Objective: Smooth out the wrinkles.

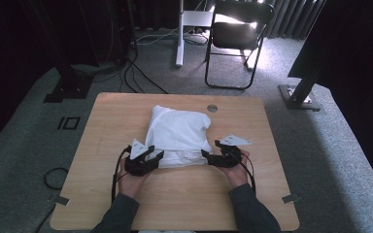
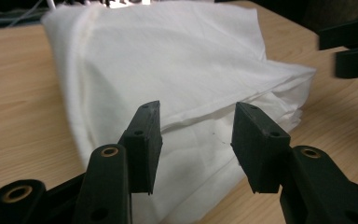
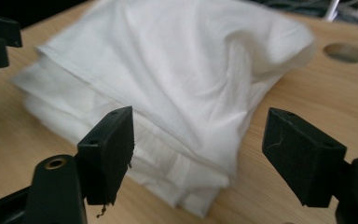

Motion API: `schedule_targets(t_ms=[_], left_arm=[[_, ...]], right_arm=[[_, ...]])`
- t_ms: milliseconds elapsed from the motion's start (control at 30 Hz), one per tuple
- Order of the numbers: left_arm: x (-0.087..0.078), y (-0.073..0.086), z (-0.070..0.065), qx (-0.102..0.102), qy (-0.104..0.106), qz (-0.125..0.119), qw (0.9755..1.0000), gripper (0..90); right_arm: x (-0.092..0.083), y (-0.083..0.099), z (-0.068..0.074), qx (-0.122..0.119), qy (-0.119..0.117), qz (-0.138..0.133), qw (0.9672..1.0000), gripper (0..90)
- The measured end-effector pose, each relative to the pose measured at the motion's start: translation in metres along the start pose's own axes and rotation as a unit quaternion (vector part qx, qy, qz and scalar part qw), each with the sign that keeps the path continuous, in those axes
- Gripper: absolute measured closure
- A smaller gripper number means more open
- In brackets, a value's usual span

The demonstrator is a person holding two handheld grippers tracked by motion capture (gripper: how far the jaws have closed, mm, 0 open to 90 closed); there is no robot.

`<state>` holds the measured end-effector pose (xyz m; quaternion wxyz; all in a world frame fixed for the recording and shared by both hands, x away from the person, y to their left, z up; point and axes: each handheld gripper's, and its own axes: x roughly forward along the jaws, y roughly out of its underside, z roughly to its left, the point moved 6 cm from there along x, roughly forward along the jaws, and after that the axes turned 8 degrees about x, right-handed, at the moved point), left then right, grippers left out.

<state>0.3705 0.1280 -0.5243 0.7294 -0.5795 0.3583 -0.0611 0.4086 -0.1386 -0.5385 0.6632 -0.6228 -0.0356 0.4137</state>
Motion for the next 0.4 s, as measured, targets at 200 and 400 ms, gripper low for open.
schedule_targets(t_ms=[200,400], left_arm=[[-0.020,0.000,0.010,-0.005,-0.009,-0.010,0.9999,51.7],[-0.027,0.002,0.018,-0.016,-0.015,-0.014,0.9997,51.7]], right_arm=[[-0.036,0.010,-0.008,-0.001,0.016,-0.015,0.9997,24.3],[-0.045,0.020,-0.019,0.013,0.030,-0.010,0.9994,23.3]])
